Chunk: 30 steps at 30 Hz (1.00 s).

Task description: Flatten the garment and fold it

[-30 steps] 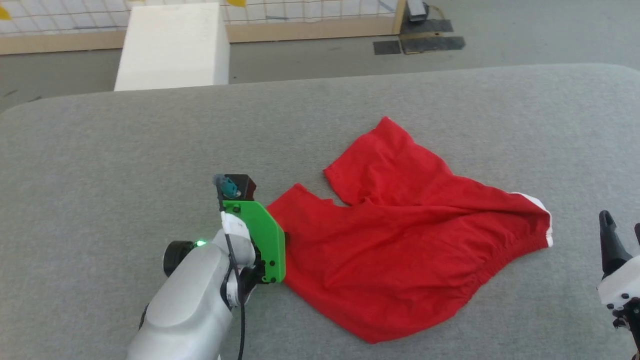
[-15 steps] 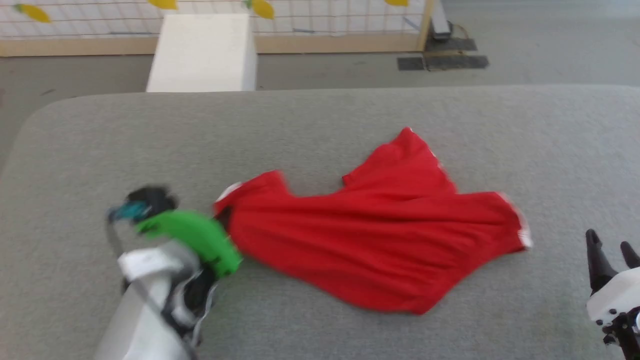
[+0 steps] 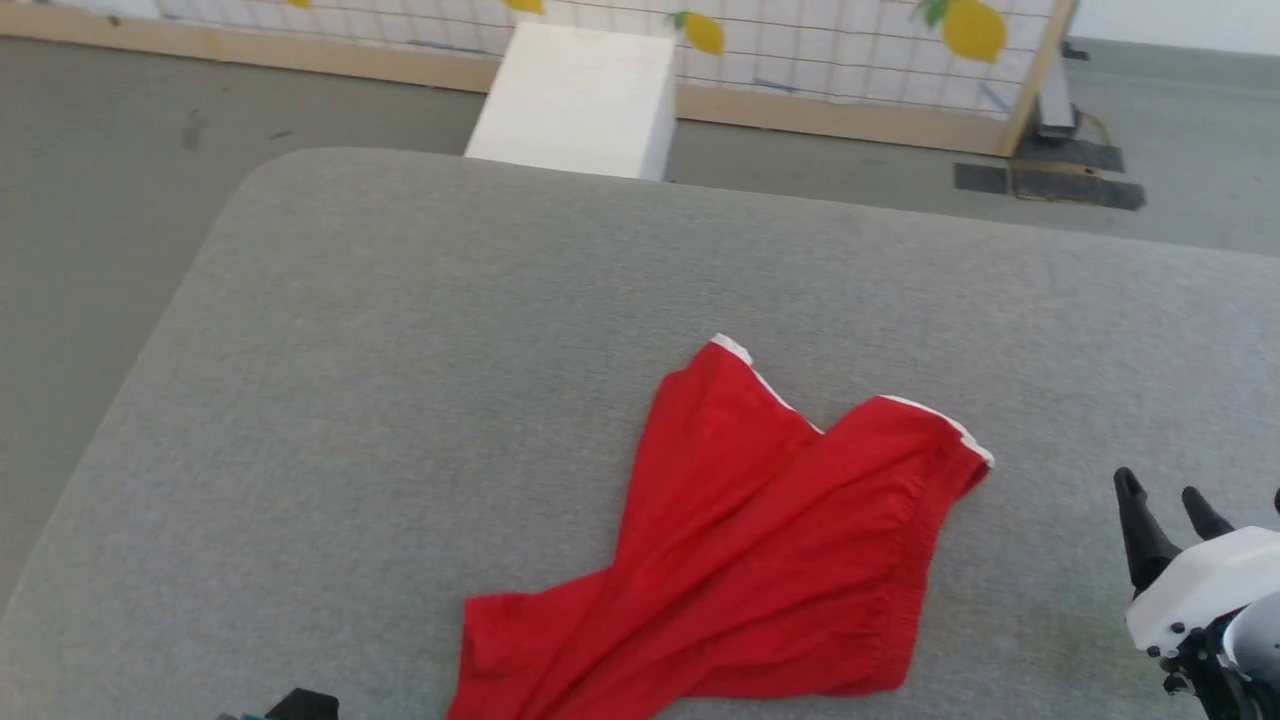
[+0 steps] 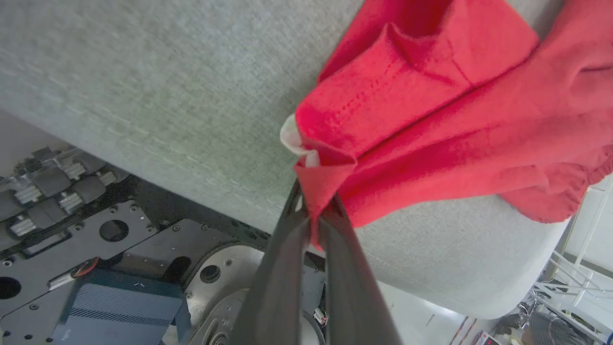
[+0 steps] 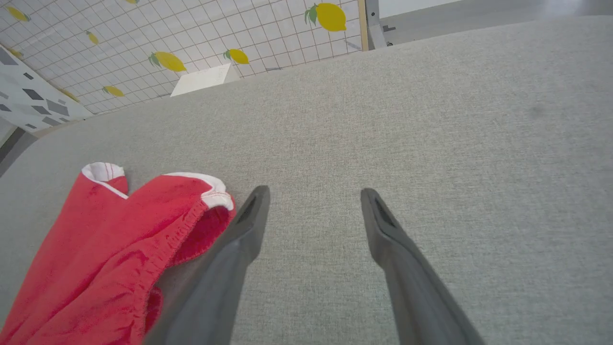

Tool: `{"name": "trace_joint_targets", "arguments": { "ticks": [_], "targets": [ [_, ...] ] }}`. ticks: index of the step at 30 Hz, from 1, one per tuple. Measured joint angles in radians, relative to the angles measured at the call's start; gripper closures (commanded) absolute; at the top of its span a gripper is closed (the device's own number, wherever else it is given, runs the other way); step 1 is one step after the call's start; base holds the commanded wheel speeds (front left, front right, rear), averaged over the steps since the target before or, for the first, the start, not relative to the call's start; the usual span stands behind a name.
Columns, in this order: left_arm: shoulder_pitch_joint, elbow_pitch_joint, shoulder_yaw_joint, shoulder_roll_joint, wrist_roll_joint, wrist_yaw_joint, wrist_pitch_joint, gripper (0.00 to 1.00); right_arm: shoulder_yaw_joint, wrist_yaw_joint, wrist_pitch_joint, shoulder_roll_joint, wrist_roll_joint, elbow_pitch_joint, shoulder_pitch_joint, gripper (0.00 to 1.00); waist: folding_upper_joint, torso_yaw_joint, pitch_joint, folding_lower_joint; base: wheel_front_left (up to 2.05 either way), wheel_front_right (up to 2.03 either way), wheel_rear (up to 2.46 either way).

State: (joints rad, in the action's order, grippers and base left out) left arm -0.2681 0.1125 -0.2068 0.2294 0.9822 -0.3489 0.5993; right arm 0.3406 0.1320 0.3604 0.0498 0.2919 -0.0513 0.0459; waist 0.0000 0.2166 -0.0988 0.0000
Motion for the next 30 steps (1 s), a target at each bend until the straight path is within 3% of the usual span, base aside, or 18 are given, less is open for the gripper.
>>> {"name": "trace_joint_targets", "arguments": {
  "ticks": [1, 2, 3, 7, 11, 13, 17, 22, 30],
  "targets": [
    [-0.002, 0.010, 0.002, 0.000, 0.001, 0.000, -0.002, 1.00, -0.003, 0.000, 0.000, 0.000, 0.000, -0.002, 0.000, 0.00, 0.0000, 0.008, 0.001, 0.0000, 0.00, 0.00, 0.00],
    [-0.001, 0.022, 0.011, 0.000, 0.003, 0.004, -0.010, 0.64, -0.008, 0.000, 0.000, 0.000, 0.000, -0.003, 0.000, 0.00, 0.0000, 0.016, 0.001, 0.0000, 0.00, 0.00, 0.00],
    [0.004, 0.032, 0.019, 0.000, 0.004, 0.014, -0.024, 0.00, -0.012, 0.000, 0.000, 0.000, 0.000, -0.005, 0.000, 0.00, 0.0000, 0.022, 0.002, 0.0000, 0.00, 0.00, 0.00],
    [0.073, 0.043, 0.043, 0.007, -0.049, 0.075, -0.149, 0.00, -0.028, 0.000, 0.000, 0.000, -0.001, -0.007, 0.000, 0.00, 0.0000, 0.030, 0.006, 0.0000, 0.00, 0.00, 0.00],
    [0.228, 0.034, 0.050, 0.025, -0.190, 0.179, -0.371, 0.00, -0.084, 0.000, 0.024, 0.001, -0.021, -0.007, 0.000, 0.00, 0.0000, 0.020, 0.007, 0.0000, 0.00, 0.00, 0.00],
    [0.287, 0.021, 0.039, 0.034, -0.280, 0.230, -0.501, 0.00, -0.142, 0.000, 0.056, 0.001, -0.029, -0.009, 0.000, 0.00, 0.0000, 0.009, 0.005, 0.0000, 0.00, 0.00, 0.00],
    [0.368, -0.052, 0.002, 0.035, -0.408, 0.290, -0.703, 0.00, -0.268, 0.000, 0.131, 0.000, -0.032, -0.021, 0.004, 0.00, 0.0000, -0.016, -0.003, 0.0000, 0.00, 0.00, 0.00],
    [0.404, -0.125, -0.040, 0.022, -0.496, 0.314, -0.820, 0.00, -0.377, 0.000, 0.165, 0.000, -0.051, -0.070, 0.054, 0.00, 0.0000, -0.041, -0.026, 0.0000, 0.00, 0.00, 0.00],
    [0.414, -0.200, -0.033, -0.013, -0.532, 0.320, -0.852, 0.00, -0.486, 0.000, 0.139, -0.001, -0.091, -0.226, 0.131, 0.00, 0.0000, -0.062, -0.073, 0.0000, 0.00, 0.00, 0.00]
  ]
}}
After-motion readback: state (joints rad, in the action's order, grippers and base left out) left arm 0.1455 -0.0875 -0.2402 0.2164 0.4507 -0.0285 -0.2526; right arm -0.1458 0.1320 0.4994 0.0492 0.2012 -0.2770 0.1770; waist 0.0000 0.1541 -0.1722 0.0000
